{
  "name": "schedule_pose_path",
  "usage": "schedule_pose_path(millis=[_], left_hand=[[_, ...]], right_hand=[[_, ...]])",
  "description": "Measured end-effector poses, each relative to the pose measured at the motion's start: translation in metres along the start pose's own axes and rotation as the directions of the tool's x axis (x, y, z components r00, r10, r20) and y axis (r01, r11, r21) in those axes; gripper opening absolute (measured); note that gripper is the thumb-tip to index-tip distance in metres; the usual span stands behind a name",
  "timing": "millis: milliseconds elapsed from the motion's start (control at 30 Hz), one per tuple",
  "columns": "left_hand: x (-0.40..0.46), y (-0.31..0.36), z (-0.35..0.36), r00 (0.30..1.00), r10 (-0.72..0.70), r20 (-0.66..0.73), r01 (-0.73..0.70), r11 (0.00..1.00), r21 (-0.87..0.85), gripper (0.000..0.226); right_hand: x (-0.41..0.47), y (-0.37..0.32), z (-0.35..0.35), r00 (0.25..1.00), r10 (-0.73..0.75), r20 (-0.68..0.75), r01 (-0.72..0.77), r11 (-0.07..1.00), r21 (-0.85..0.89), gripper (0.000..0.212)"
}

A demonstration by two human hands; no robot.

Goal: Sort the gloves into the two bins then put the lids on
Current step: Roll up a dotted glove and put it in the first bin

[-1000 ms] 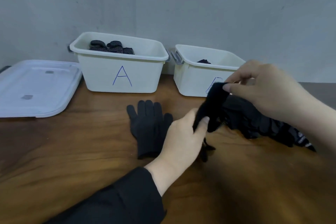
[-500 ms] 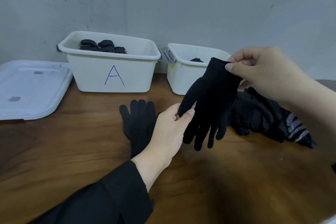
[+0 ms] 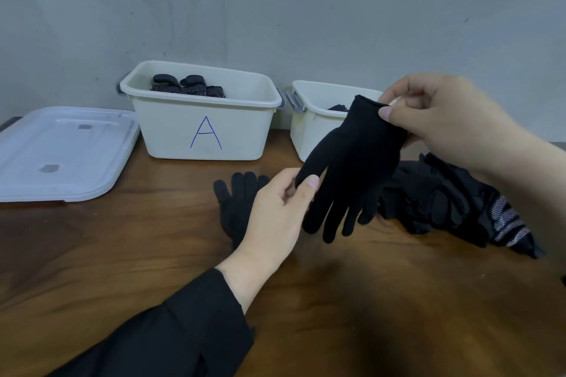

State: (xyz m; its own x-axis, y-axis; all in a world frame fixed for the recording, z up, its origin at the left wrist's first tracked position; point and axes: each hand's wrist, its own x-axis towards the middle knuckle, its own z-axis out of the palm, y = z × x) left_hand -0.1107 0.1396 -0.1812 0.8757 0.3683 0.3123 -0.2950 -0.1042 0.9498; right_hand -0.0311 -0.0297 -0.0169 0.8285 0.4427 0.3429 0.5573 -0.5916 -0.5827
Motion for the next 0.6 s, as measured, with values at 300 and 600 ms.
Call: schedule_pose_path(millis=[300,600], left_hand=[[0.012,-0.008,-0.091,0.979,0.066,-0.192,-0.013,0.964,0.265,0.016],[0.014,-0.016,-0.124,0.968,0.024,-0.25,0.069,0.932,0.355,0.017]], right_hand=[[0.011,-0.025,0.01,0.972,0.089,0.217,-0.089,0.996,-0.014,0.029],[0.051,-0.048,0.044,0.988,-0.093,0.121,0.134,0.908,-0.398,0.014]])
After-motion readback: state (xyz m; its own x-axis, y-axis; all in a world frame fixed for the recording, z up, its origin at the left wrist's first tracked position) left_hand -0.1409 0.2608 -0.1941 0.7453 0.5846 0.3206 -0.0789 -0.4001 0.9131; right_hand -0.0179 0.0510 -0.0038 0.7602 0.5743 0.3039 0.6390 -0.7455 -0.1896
